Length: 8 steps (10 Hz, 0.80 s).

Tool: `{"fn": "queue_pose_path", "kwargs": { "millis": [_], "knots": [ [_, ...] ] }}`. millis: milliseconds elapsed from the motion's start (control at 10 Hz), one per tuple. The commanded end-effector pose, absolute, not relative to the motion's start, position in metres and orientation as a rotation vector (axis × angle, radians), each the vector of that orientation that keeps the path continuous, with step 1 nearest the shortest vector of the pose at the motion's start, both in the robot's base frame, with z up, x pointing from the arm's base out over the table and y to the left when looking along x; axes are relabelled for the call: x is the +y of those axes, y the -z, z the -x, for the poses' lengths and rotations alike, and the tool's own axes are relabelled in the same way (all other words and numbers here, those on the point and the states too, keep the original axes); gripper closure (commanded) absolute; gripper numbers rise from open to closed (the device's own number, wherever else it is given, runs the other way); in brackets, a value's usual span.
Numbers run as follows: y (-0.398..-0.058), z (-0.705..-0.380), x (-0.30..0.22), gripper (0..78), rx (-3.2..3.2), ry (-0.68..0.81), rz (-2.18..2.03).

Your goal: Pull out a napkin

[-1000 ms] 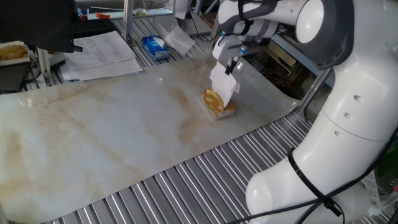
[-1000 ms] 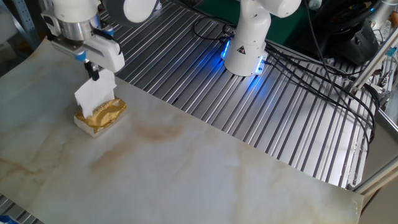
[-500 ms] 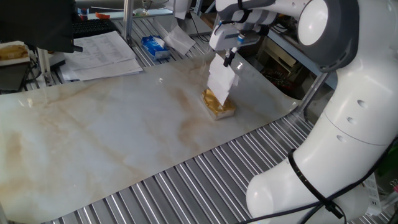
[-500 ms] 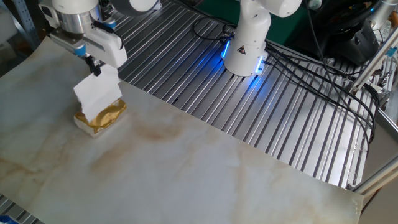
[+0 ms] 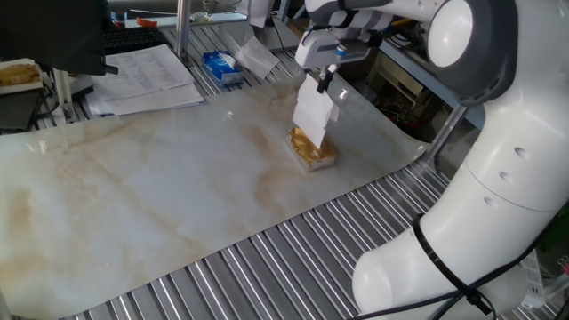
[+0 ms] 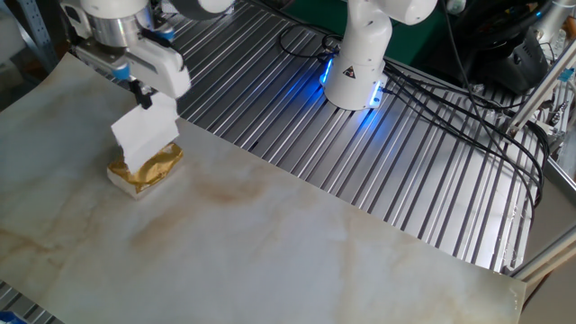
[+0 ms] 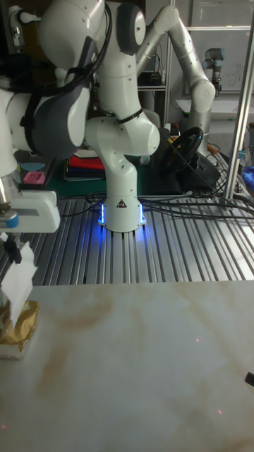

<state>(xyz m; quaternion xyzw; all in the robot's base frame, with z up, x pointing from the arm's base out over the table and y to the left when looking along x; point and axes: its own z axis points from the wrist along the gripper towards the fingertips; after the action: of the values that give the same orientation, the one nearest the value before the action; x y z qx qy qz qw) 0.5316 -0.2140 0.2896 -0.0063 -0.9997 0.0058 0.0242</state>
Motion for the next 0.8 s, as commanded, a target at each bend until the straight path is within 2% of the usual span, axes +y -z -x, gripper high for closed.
{"fn": "queue_pose_path", "kwargs": {
  "millis": [100,800],
  "knots": [
    [-0.292,-0.531,-0.196,76.4,-3.088,-0.022,0.051],
    [-0.285,-0.528,-0.158,76.4,-3.086,-0.020,0.129]
  ]
}}
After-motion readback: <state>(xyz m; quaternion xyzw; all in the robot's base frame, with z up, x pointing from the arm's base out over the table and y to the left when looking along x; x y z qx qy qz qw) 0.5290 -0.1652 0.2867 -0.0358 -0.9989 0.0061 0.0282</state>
